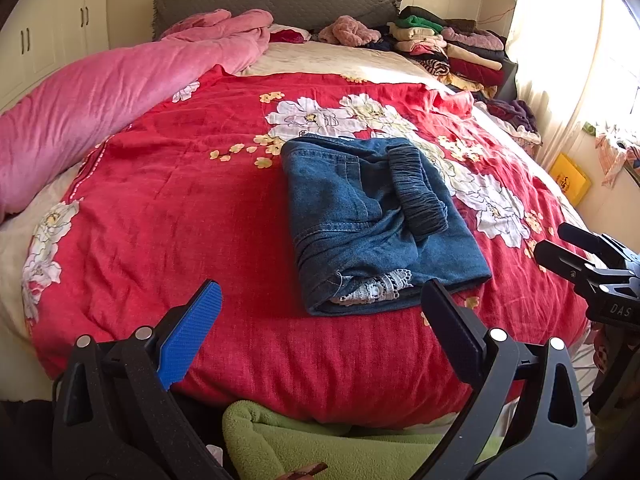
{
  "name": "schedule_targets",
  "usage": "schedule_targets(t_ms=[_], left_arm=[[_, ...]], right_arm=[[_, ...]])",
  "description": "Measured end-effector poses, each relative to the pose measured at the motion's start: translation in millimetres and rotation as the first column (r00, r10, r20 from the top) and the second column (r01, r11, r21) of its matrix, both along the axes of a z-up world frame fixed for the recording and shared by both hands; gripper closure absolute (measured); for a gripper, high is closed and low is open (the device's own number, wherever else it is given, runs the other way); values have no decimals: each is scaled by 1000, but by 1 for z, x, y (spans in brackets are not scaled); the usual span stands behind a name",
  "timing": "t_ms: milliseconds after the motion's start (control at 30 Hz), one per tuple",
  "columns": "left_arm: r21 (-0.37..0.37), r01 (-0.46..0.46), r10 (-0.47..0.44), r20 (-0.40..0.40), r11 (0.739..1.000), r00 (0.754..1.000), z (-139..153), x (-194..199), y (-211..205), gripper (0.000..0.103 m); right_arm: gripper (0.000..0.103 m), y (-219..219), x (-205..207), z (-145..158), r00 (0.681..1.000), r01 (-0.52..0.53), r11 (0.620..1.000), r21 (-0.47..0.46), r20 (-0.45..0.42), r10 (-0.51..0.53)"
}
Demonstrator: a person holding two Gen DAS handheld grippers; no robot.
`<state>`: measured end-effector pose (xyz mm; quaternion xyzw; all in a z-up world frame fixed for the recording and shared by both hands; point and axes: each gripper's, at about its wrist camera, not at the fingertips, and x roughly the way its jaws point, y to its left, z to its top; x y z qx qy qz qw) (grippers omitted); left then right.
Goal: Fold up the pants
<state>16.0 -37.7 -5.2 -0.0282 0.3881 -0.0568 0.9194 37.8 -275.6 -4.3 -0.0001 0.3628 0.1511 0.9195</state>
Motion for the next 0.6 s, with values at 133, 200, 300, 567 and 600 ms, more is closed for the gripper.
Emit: schedule_targets(t_ms=[133, 200, 300, 567, 600], left_arm=[[4, 0, 0, -6, 1000, 1000, 0, 1, 1, 10], [12, 1, -1, -14, 1000, 1000, -1, 1, 0, 10], [23, -4, 5, -28, 1000, 1000, -4, 2, 0, 10], [69, -98, 102, -61, 993, 993, -13, 12, 18, 10], [51, -111, 114, -60, 992, 992, -14, 13, 26, 10]], right_arm=[[5, -1, 0, -2, 1000, 4, 1000, -2, -4, -4], [5, -3, 0, -2, 1000, 7, 1000, 0, -4, -7], [5, -4, 1, -2, 1000, 12, 1000, -1, -3, -12], [5, -19, 6, -9, 998, 64, 998, 8, 1, -64], [5, -25, 9, -11, 997, 83, 997, 6, 2, -83]])
